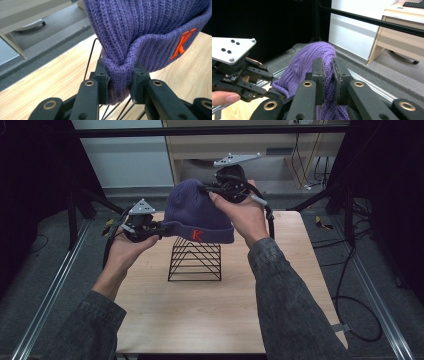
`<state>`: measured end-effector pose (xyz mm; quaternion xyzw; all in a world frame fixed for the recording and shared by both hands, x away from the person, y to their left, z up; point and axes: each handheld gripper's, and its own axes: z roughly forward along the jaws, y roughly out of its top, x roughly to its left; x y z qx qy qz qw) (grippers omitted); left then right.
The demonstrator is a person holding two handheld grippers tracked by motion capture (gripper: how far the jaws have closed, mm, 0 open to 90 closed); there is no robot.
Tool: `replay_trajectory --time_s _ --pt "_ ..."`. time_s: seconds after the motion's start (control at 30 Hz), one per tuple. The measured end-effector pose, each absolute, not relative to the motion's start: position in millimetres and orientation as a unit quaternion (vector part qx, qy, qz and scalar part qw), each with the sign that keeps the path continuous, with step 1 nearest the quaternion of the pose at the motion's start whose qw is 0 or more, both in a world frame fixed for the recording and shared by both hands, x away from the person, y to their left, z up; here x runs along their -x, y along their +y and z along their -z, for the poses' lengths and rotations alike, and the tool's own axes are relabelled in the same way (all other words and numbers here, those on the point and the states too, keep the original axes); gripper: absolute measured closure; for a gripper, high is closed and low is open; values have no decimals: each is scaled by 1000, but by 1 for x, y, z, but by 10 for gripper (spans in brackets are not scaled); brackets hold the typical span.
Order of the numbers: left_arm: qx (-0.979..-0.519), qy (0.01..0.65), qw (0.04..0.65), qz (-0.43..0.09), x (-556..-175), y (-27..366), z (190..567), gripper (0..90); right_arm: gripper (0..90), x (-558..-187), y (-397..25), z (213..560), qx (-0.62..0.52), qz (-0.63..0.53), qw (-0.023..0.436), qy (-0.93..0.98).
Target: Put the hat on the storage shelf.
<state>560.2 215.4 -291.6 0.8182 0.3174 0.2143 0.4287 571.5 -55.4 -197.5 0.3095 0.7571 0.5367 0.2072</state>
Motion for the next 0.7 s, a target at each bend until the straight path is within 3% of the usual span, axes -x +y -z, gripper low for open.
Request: replay_trajectory --time_s 0.7 --pt "-815 325 428 -219 -556 222 288 717 813 -573 -46 200 -307 -524 214 765"
